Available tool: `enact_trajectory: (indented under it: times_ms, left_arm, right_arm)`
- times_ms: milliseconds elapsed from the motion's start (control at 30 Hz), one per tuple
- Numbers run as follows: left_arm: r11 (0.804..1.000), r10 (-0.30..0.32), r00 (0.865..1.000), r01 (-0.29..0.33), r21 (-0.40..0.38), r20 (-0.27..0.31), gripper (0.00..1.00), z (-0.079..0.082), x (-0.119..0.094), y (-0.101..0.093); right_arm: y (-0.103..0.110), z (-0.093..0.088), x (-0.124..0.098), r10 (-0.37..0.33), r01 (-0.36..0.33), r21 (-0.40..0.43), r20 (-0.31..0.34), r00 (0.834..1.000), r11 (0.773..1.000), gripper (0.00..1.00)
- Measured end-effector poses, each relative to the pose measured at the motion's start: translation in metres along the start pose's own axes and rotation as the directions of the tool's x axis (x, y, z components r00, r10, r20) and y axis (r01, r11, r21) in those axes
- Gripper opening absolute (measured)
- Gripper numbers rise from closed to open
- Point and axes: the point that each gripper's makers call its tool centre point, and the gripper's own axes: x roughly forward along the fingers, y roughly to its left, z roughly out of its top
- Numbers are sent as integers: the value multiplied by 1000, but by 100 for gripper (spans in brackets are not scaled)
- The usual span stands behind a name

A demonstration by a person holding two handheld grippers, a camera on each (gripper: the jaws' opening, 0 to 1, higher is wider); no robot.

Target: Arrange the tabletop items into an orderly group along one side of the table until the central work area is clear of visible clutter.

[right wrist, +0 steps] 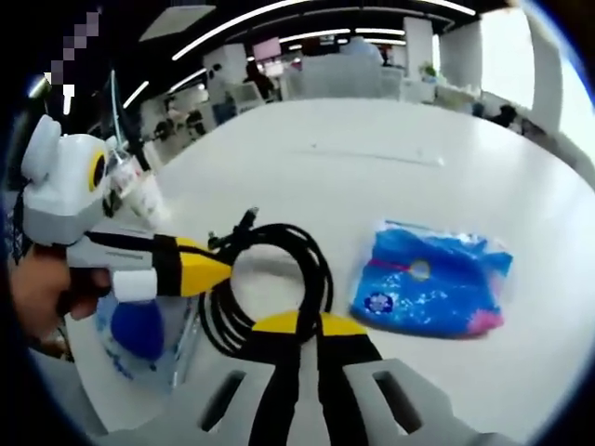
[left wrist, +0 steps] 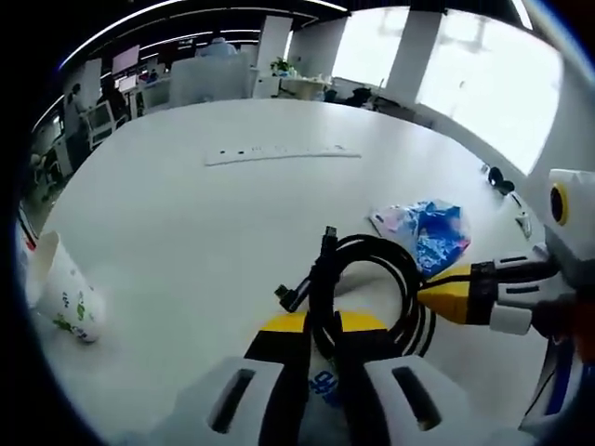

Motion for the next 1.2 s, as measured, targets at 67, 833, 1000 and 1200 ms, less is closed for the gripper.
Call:
enact_trajectory:
  times_ms: [67,833,1000,1200]
  left_arm:
    - [1000,0,1000,0,-7,4,7,1,-1,0]
    - [1000,-11,995,10,13,103,7,34,-34,-15]
    - [1000,-16,993,14,23,120,7,39,-45,-21]
    - [999,-25,991,20,44,132,7,43,-56,-30]
  right_arm:
    - [1,2,-2,0,0,-1,6,1000,1000,1]
    - [7,36,-42,-8,11,-33,111,994,999,0]
    - [9,41,-54,-11,17,-42,129,992,999,0]
    - [11,42,-68,-19,26,-46,143,990,999,1]
